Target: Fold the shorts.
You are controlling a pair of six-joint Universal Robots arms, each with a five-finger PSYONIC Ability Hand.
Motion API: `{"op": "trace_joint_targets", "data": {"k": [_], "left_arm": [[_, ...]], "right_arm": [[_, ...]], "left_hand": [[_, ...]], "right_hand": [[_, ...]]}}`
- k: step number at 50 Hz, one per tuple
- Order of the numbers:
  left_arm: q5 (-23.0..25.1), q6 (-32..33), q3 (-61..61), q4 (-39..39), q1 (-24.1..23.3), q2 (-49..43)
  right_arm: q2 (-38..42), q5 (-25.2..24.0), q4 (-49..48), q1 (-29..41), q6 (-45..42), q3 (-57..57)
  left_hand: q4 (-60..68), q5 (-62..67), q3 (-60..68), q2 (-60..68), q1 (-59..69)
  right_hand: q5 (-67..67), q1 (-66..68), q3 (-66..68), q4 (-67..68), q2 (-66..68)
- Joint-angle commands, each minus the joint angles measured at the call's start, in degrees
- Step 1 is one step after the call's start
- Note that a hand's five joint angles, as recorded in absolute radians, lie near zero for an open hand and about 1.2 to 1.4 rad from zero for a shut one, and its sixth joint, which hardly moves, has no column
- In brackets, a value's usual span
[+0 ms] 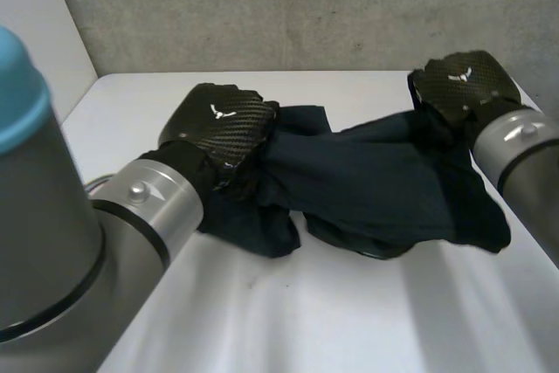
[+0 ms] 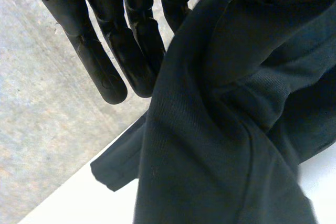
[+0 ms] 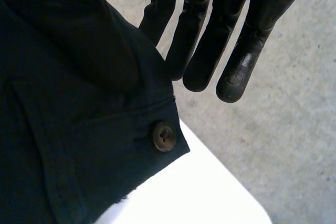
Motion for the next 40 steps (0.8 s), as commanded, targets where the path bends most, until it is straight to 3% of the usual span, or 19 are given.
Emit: {"op": "trace_joint_targets", "data": {"k": [1, 4, 9, 10, 11, 13, 14, 19, 26, 30, 35, 40], "left_arm": [[0.1, 9.5, 1.4, 2.4, 4.6, -8.9], [-0.2, 11.9, 4.9, 5.2, 6.8, -16.5], [-0.1, 13.4, 11.8, 8.2, 7.6, -25.6], [-0.1, 13.4, 13.4, 8.7, 7.7, -27.1], [-0.3, 13.4, 15.5, 9.1, 7.6, -29.0], [-0.4, 13.1, 16.9, 9.5, 7.6, -30.3], [-0.4, 13.0, 17.3, 9.5, 7.5, -30.8], [-2.4, 11.9, 15.2, 9.7, 7.8, -26.7], [-1.8, 8.7, 5.1, 12.0, 14.1, -16.4], [3.2, 6.1, -0.6, 11.9, 17.7, -12.3], [16.8, 3.8, -6.0, 11.9, 24.0, -11.2], [23.3, 1.7, -6.7, 11.2, 28.2, -12.3]], "right_arm": [[13.6, 1.6, -0.6, 3.9, -0.3, -11.1], [21.0, 3.1, -1.7, 5.4, -0.5, -16.1], [31.0, 3.9, -7.2, 7.0, -0.6, -22.2], [33.6, 4.5, -9.7, 7.0, -0.8, -23.6], [34.6, 4.9, -10.8, 6.9, -0.8, -24.1], [35.9, 6.3, -12.2, 6.8, -0.8, -25.0], [35.7, 8.3, -13.0, 6.8, -0.8, -25.5], [28.4, 11.3, -12.4, 6.9, -0.1, -22.3], [13.8, 6.2, -6.0, 7.2, -0.1, -10.1], [9.6, 2.5, 2.1, 6.8, 0.4, -6.3], [8.0, -0.6, 11.8, 6.5, 4.2, -5.0], [8.0, -2.5, 16.2, 6.1, 7.2, -3.1]], "left_hand": [[11.5, 13.8, 12.0, 11.5, 17.6], [8.7, 11.0, 9.2, 8.7, 14.8], [-14.0, -11.7, -13.5, -14.0, -7.9], [-19.5, -17.2, -19.0, -19.5, -13.4], [-32.4, -30.1, -31.9, -32.4, -26.3], [-45.1, -42.8, -44.6, -45.1, -39.0], [-48.4, -46.2, -48.0, -48.5, -42.4], [-54.7, -52.4, -54.2, -54.7, -48.6], [-54.0, -51.8, -53.6, -54.1, -48.0], [-51.8, -49.6, -51.4, -51.9, -45.8], [-49.5, -47.2, -49.0, -49.5, -43.4], [-48.5, -46.2, -48.0, -48.5, -42.4]], "right_hand": [[15.6, 26.5, 12.4, 11.9, 12.8], [15.6, 26.5, 12.4, 11.9, 12.8], [12.8, 23.8, 9.7, 9.1, 10.0], [-11.4, -0.4, -14.5, -15.1, -14.2], [-24.3, -13.3, -27.4, -28.0, -27.1], [-50.2, -39.2, -53.3, -53.9, -53.0], [-54.4, -43.5, -57.6, -58.1, -57.2], [-54.4, -43.5, -57.6, -58.1, -57.2], [-54.4, -43.5, -57.6, -58.1, -57.2], [-54.4, -43.5, -57.6, -58.1, -57.2], [-51.5, -40.5, -54.6, -55.2, -54.3], [-50.3, -39.3, -53.5, -54.0, -53.1]]}}
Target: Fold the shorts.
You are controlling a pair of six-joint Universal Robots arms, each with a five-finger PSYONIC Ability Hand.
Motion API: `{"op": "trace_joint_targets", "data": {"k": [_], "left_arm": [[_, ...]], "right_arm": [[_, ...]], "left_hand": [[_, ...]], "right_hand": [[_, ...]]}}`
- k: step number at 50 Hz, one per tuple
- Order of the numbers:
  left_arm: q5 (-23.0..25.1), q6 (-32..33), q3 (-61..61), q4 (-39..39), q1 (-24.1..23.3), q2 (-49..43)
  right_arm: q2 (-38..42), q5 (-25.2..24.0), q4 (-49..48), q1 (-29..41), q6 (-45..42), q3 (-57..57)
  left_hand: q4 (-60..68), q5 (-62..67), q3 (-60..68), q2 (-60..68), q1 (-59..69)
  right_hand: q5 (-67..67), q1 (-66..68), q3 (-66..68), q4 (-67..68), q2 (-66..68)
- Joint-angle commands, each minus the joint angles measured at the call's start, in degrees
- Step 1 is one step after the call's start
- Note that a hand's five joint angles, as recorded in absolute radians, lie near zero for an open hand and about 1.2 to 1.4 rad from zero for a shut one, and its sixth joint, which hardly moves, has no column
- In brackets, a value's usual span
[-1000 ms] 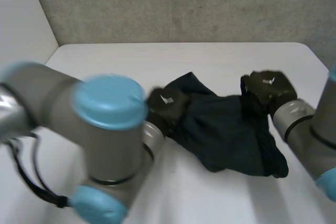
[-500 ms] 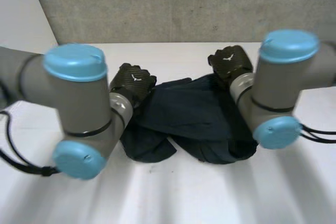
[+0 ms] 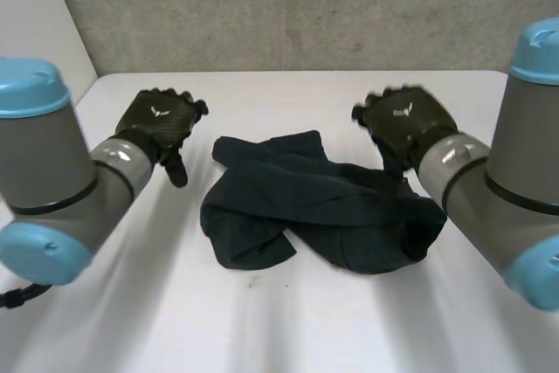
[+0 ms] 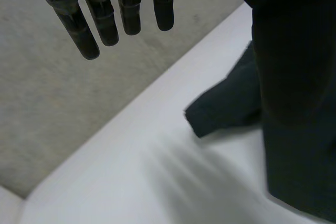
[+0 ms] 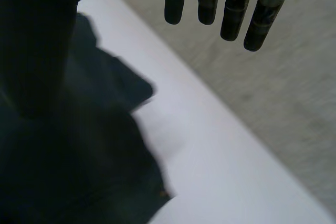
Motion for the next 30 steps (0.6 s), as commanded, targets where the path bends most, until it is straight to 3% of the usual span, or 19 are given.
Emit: {"op": "trace_joint_targets", "data": {"k": [1, 8, 16, 25, 30], "left_arm": [[11.7, -3.2, -2.2, -0.8, 6.6, -1.9], [12.4, -3.6, -0.1, -1.0, 6.7, -10.8], [12.6, -4.2, 3.3, -1.0, 5.7, -16.8], [12.2, -4.9, 7.1, -1.4, 2.5, -18.8], [12.1, -6.1, 9.3, -2.6, 1.7, -20.0]], "right_arm": [[-0.1, -2.8, 7.5, -1.0, 4.4, 3.3], [0.2, -2.7, 1.2, -2.7, 4.4, 7.4], [2.0, -2.2, -5.3, -3.0, 3.8, 9.5], [1.7, -2.5, -4.2, -3.2, 4.1, 8.3], [0.8, -2.9, -1.9, -3.3, 3.7, 7.7]], "left_hand": [[4.7, 4.1, 4.8, 4.1, 4.1], [5.7, 5.1, 5.8, 5.1, 5.1], [5.7, 5.1, 5.8, 5.1, 5.1], [8.9, 8.3, 9.0, 8.3, 8.3], [18.6, 18.0, 18.7, 18.0, 18.0]], "right_hand": [[0.8, 2.9, 2.3, 1.0, 2.0], [10.9, 13.0, 12.4, 11.1, 12.1], [33.6, 35.7, 35.1, 33.8, 34.8], [24.9, 27.0, 26.4, 25.1, 26.1], [24.4, 26.5, 25.9, 24.6, 25.6]]}}
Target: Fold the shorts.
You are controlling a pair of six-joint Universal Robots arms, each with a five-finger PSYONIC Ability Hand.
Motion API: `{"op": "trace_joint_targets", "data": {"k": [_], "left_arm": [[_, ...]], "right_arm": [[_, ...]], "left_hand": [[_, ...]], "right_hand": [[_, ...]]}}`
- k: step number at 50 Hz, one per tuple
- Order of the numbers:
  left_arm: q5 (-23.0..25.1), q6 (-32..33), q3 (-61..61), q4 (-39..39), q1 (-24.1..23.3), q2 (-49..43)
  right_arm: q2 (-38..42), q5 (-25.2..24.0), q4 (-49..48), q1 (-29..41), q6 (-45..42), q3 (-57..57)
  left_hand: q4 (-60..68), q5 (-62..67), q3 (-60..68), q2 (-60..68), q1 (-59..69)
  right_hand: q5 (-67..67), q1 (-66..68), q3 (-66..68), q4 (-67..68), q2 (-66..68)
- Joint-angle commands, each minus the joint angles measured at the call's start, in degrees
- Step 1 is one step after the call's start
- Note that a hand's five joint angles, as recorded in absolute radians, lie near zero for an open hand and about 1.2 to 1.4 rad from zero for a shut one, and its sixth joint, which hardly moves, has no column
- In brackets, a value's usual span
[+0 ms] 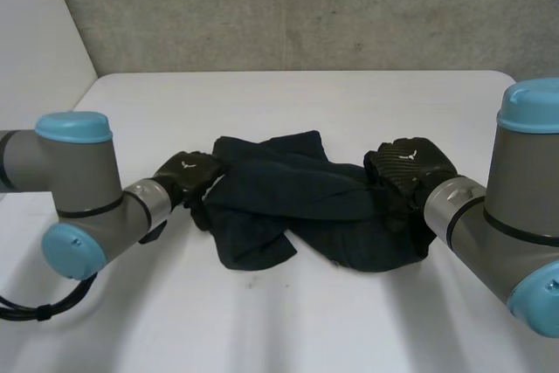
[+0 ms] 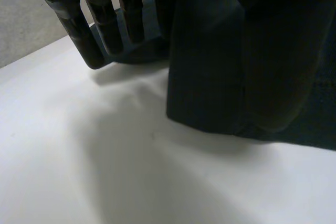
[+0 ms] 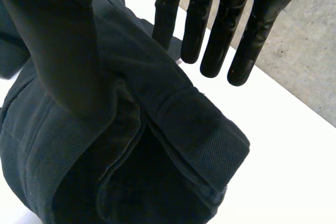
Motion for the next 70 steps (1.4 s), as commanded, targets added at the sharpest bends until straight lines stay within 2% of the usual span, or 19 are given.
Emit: {"op": "trace_joint_targets", "data": {"k": [1, 7, 13, 17, 18, 19, 22, 29, 32, 35, 38, 42, 47, 58, 59, 60, 64, 67, 70], "left_arm": [[-0.3, -1.4, 3.4, -1.5, -1.9, -1.6], [-0.4, -1.6, 5.5, -2.7, -2.5, -2.6], [-0.5, -1.3, 5.5, -3.1, -2.5, -2.3], [-0.9, -0.7, 5.2, -3.6, -2.6, -0.8], [-1.2, -0.7, 5.2, -3.9, -2.5, -0.2], [-2.4, -0.3, 5.3, -4.5, -2.4, 1.1], [-4.6, 1.4, 6.3, -4.9, -2.0, 3.1], [-10.6, 13.0, 19.2, -4.7, -2.2, 4.7], [-13.3, 16.3, 29.1, -2.9, -2.3, 4.3], [-15.7, 16.6, 37.2, 3.9, -2.3, 4.2], [-18.4, 16.6, 39.9, 15.4, -2.5, 4.9], [-20.9, 16.5, 37.2, 27.5, -3.4, 8.9], [-21.0, 16.0, 28.0, 29.3, -4.0, 12.2], [-19.6, 15.1, 4.7, 27.2, -3.6, 15.8], [-19.4, 15.1, 3.6, 27.2, -3.6, 16.0], [-19.1, 15.1, 2.6, 27.2, -3.7, 16.5], [-17.8, 15.2, -1.3, 26.9, -3.6, 19.3], [-16.7, 15.2, -3.9, 25.8, -3.8, 22.5], [-15.0, 15.2, -5.8, 23.3, -4.2, 26.9]], "right_arm": [[-1.2, -0.6, 3.6, -0.1, -0.3, -1.3], [-1.4, -1.0, 6.5, -1.4, -2.4, -2.9], [0.4, -1.1, 6.5, -2.0, -2.2, -5.7], [3.6, -1.2, 6.2, -1.9, -2.1, -8.5], [4.2, -1.8, 5.8, -2.0, -2.1, -10.0], [4.4, -2.2, 5.4, -2.1, -2.2, -10.9], [5.6, -3.5, 3.0, -2.9, -2.8, -15.1], [12.9, -3.4, -0.5, -2.8, -4.7, -30.1], [15.8, -3.3, -8.1, -2.8, -6.6, -38.8], [15.8, -3.2, -24.5, -2.3, -6.5, -42.7], [13.1, -2.8, -46.2, -2.2, -6.4, -40.6], [9.6, -2.9, -59.2, -2.4, -5.3, -34.7], [9.0, -3.2, -54.9, -2.2, -3.9, -30.7], [8.5, -2.8, -31.2, -1.3, -2.1, -22.6], [8.6, -2.9, -29.8, -1.2, -1.2, -22.0], [8.6, -2.8, -26.5, -0.8, 1.0, -21.2], [8.6, -3.2, -19.2, -0.8, 8.4, -19.8], [9.1, -4.1, -15.1, -1.0, 13.8, -19.9], [9.5, -6.8, -11.3, -1.2, 18.9, -20.2]], "left_hand": [[16.7, 16.6, 16.8, 16.7, 16.6], [58.7, 58.5, 58.8, 58.7, 58.6], [58.8, 58.6, 58.9, 58.8, 58.7], [58.8, 58.6, 58.9, 58.8, 58.7], [58.8, 58.6, 58.9, 58.8, 58.7], [58.8, 58.6, 58.9, 58.8, 58.7], [58.8, 58.6, 58.9, 58.8, 58.7], [58.8, 58.6, 58.9, 58.8, 58.7], [58.8, 58.6, 58.9, 58.8, 58.7], [58.8, 58.6, 58.9, 58.8, 58.7], [58.8, 58.6, 58.9, 58.8, 58.7], [58.8, 58.6, 58.9, 58.8, 58.7], [58.8, 58.6, 58.9, 58.8, 58.7], [58.8, 58.6, 58.9, 58.8, 58.7], [58.8, 58.6, 58.9, 58.8, 58.7], [58.8, 58.6, 58.9, 58.8, 58.7], [58.8, 58.6, 58.9, 58.8, 58.7], [58.8, 58.6, 58.9, 58.8, 58.7], [58.8, 58.6, 58.9, 58.8, 58.7]], "right_hand": [[2.8, 7.2, 2.8, 2.8, 2.5], [2.8, 7.2, 2.8, 2.8, 2.5], [4.1, 8.6, 4.1, 4.1, 3.8], [28.3, 32.7, 28.3, 28.3, 28.0], [42.2, 46.6, 42.2, 42.2, 41.9], [44.8, 49.2, 44.8, 44.8, 44.4], [44.8, 49.2, 44.8, 44.8, 44.5], [44.8, 49.2, 44.8, 44.8, 44.5], [44.8, 49.2, 44.8, 44.8, 44.5], [44.8, 49.2, 44.8, 44.8, 44.5], [44.8, 49.2, 44.8, 44.8, 44.5], [44.8, 49.2, 44.8, 44.8, 44.5], [44.8, 49.2, 44.8, 44.8, 44.5], [44.0, 48.5, 44.0, 44.0, 43.7], [37.5, 42.0, 37.5, 37.5, 37.2], [21.8, 26.2, 21.8, 21.8, 21.5], [-8.2, -3.8, -8.2, -8.2, -8.5], [-19.9, -15.4, -19.9, -19.9, -20.2], [-21.1, -16.6, -21.1, -21.1, -21.4]]}}
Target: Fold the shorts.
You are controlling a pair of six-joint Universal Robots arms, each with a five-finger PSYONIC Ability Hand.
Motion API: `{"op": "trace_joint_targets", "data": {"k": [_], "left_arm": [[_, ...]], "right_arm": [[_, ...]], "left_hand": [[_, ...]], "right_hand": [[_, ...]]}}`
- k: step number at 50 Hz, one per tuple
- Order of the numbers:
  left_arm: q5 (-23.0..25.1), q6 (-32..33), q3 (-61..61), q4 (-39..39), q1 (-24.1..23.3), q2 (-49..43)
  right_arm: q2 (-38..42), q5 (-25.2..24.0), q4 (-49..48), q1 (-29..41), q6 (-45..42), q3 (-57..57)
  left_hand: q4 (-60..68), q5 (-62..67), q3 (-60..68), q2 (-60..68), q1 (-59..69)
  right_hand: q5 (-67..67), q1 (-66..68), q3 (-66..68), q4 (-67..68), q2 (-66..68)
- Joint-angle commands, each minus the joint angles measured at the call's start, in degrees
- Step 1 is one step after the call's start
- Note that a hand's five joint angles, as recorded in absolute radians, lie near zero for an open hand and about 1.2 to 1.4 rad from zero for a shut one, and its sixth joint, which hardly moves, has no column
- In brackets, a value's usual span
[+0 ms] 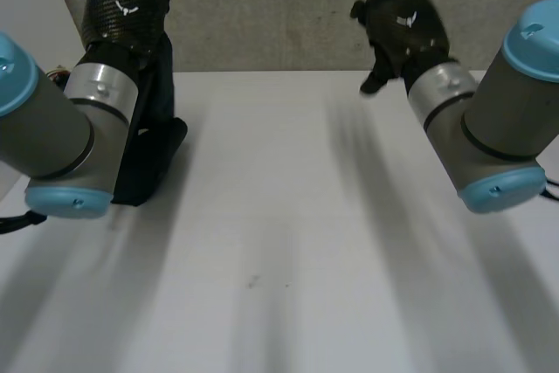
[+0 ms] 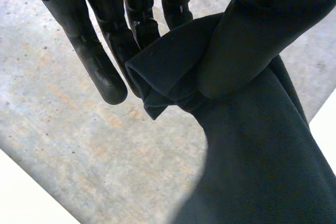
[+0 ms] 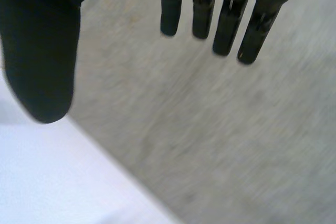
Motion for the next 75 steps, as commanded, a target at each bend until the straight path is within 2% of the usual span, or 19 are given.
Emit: {"op": "trace_joint_targets", "data": {"k": [1, 6, 11, 16, 24, 31, 39, 44, 48, 54, 59, 62, 71, 75], "left_arm": [[3.4, 0.0, -4.5, -4.2, -0.6, 8.3], [8.6, -0.2, -6.4, -11.4, -1.2, 15.3], [13.7, -0.5, -6.9, -19.4, -3.7, 21.9], [14.7, -0.6, -7.3, -23.8, -5.5, 26.1], [14.0, -0.3, -9.1, -24.5, -6.1, 30.7], [13.9, -0.3, -11.0, -24.4, -6.2, 29.6], [13.9, -0.2, -10.9, -24.4, -6.2, 25.9], [13.9, -0.4, -10.5, -23.8, -6.2, 23.5], [13.2, -0.5, -10.0, -23.0, -6.4, 21.5], [10.0, -0.6, -7.3, -22.0, -8.0, 17.9], [7.8, -0.5, -5.1, -22.0, -9.5, 15.9], [7.1, -0.5, -4.4, -22.0, -10.6, 15.7], [7.0, -0.6, -3.9, -22.0, -11.1, 15.8], [7.0, -0.6, -3.9, -22.0, -11.1, 15.9]], "right_arm": [[1.0, -4.3, 9.8, -0.3, 12.9, -0.1], [1.8, -9.8, 10.5, -0.4, 12.4, -0.7], [2.4, -12.1, 10.4, -0.3, 10.0, -0.5], [2.7, -12.5, 10.4, 0.0, 9.2, -0.1], [2.9, -12.2, 14.8, 3.0, 12.9, 3.2], [0.9, -10.6, 17.6, 3.8, 21.5, 10.5], [-6.6, -0.9, 17.3, 2.1, 24.7, 20.3], [-11.4, -1.7, 17.2, -1.6, 24.9, 28.1], [-12.5, -2.9, 16.3, -2.0, 25.7, 33.8], [-12.4, -2.7, 10.7, -0.8, 31.1, 38.5], [-10.7, -2.6, 7.8, 3.8, 39.1, 38.8], [-8.3, -2.2, 6.2, 5.8, 40.9, 38.1], [-2.1, 5.7, 0.1, 10.3, 42.8, 34.0], [0.4, 6.6, -0.2, 11.9, 43.3, 31.7]], "left_hand": [[11.3, 15.5, 11.7, 11.4, 15.4], [11.3, 15.5, 11.7, 11.4, 15.4], [11.3, 15.5, 11.7, 11.4, 15.4], [11.3, 15.5, 11.7, 11.4, 15.4], [11.3, 15.5, 11.7, 11.4, 15.4], [11.3, 15.5, 11.7, 11.4, 15.4], [11.3, 15.5, 11.7, 11.4, 15.4], [11.3, 15.5, 11.7, 11.4, 15.4], [11.3, 15.5, 11.7, 11.4, 15.4], [11.3, 15.5, 11.7, 11.4, 15.4], [11.3, 15.5, 11.7, 11.4, 15.4], [11.3, 15.5, 11.7, 11.4, 15.4], [11.3, 15.5, 11.7, 11.4, 15.4], [11.3, 15.5, 11.7, 11.4, 15.4]], "right_hand": [[-5.3, -3.2, -5.7, -5.4, -5.3], [-5.2, -3.0, -5.5, -5.3, -5.1], [-7.2, -5.0, -7.5, -7.3, -7.1], [-9.3, -7.1, -9.6, -9.4, -9.2], [-9.3, -7.1, -9.6, -9.4, -9.2], [-9.3, -7.1, -9.6, -9.4, -9.2], [-8.7, -6.5, -9.0, -8.8, -8.6], [-5.8, -3.7, -6.2, -6.0, -5.8], [-5.8, -3.7, -6.2, -6.0, -5.8], [-5.8, -3.7, -6.2, -6.0, -5.8], [-6.5, -4.3, -6.8, -6.6, -6.4], [-6.9, -4.7, -7.2, -7.0, -6.8], [-7.5, -5.3, -7.8, -7.6, -7.5], [-7.5, -5.3, -7.8, -7.6, -7.5]]}}
